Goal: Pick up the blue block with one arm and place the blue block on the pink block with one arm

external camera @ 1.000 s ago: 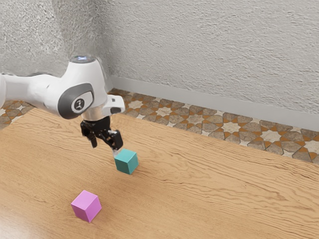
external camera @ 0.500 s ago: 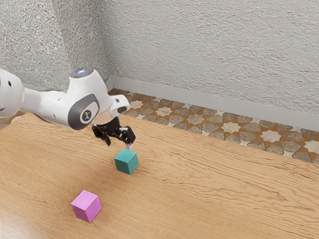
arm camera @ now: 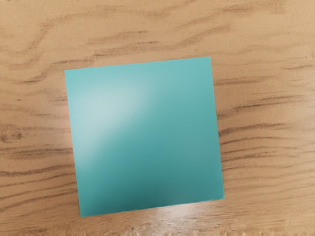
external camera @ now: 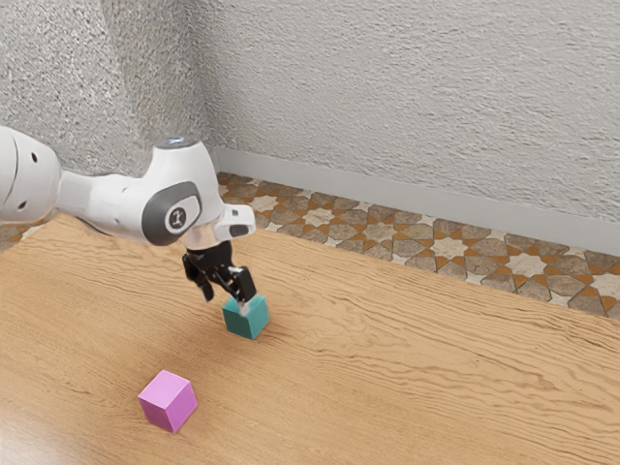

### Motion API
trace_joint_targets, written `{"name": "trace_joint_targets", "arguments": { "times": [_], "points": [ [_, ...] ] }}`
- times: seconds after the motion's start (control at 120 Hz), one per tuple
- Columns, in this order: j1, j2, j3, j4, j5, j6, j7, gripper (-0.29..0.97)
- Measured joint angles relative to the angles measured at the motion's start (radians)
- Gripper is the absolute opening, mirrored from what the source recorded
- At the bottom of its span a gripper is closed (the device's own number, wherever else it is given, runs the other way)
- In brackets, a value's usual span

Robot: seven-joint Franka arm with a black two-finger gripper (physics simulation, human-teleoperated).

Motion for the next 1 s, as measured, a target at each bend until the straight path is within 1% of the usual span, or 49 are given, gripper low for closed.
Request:
{"name": "trace_joint_targets", "arguments": {
  "times": [0.1,0.217,0.417,0.683,1.0],
  "points": [
    [0.0,0.054,0.005,0.058,0.036,-0.051,0.041,0.68],
    [-0.016,0.102,0.005,0.126,0.049,-0.085,0.054,0.68],
    [-0.021,0.126,0.022,0.141,0.056,-0.109,0.02,0.68],
    [-0.059,0.155,0.027,0.173,0.06,-0.107,-0.033,0.68],
    [-0.055,0.146,0.036,0.151,0.069,-0.019,-0.098,0.68]
  ]
}}
